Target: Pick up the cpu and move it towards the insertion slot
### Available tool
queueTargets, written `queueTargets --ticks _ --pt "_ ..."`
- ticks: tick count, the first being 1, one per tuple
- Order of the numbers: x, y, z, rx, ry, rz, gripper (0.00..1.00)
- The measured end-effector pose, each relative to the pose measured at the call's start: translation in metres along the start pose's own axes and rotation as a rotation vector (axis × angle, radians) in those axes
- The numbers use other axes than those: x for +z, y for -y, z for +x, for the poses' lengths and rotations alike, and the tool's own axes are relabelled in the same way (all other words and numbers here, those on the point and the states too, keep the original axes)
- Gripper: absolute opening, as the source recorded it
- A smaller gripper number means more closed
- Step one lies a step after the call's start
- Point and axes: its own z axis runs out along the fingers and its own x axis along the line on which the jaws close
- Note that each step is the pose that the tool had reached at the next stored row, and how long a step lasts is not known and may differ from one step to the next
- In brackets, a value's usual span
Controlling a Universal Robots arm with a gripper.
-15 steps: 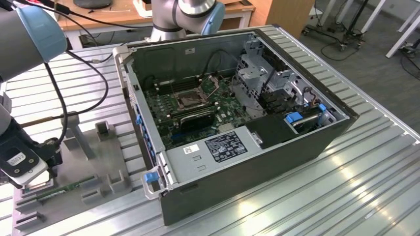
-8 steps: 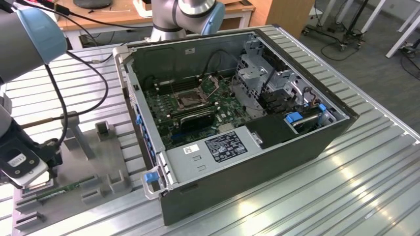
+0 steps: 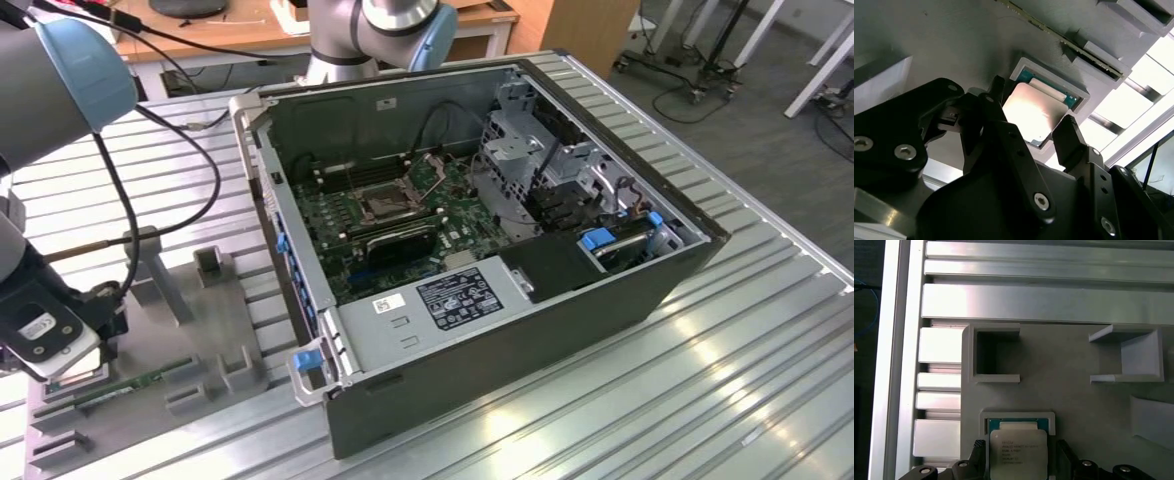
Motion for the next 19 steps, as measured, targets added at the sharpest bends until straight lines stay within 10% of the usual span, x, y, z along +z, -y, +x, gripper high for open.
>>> queueTargets --ticks 19 --pt "0.0003 -0.0003 0.002 0.0 0.0 -0.0026 0.66"
